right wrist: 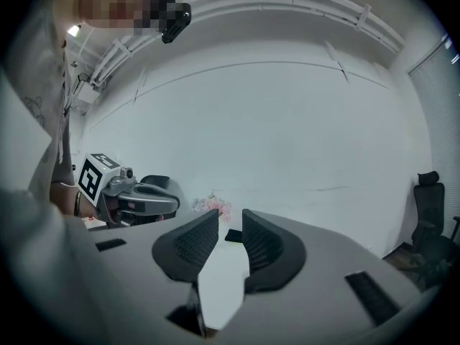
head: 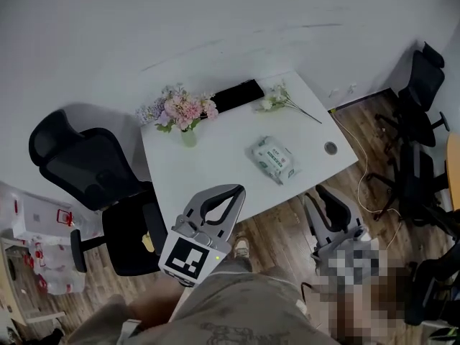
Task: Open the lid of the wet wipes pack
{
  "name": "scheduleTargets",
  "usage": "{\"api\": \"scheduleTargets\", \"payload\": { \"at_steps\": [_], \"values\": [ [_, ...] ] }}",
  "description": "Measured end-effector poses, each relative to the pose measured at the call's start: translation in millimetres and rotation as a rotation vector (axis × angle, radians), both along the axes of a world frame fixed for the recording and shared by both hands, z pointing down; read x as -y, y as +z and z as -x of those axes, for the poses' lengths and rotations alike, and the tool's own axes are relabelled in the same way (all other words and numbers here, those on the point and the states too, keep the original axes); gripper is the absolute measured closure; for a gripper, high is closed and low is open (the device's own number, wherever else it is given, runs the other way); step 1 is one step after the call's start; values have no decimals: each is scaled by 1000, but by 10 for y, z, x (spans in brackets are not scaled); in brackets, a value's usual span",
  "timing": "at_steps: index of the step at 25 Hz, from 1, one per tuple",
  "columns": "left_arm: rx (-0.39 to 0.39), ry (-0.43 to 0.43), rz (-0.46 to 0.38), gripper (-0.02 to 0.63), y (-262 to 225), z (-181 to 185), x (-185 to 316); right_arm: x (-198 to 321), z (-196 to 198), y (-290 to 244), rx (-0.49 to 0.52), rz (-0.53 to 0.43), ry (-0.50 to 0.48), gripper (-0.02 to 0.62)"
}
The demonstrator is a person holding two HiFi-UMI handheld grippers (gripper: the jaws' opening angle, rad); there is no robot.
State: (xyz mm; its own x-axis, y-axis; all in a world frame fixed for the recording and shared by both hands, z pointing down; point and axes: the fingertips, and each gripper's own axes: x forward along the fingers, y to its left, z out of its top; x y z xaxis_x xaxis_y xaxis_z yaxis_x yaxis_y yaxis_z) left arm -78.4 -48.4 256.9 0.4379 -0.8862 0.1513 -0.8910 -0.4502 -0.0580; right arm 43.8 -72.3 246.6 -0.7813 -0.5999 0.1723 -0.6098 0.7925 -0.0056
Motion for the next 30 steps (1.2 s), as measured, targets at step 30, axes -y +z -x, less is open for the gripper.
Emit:
{"api": "scheduleTargets", "payload": {
  "at_steps": [30],
  "values": [
    [2,-295,130,591,592,176,1395,1640,545,913,-227,100,-308,449]
  ]
}}
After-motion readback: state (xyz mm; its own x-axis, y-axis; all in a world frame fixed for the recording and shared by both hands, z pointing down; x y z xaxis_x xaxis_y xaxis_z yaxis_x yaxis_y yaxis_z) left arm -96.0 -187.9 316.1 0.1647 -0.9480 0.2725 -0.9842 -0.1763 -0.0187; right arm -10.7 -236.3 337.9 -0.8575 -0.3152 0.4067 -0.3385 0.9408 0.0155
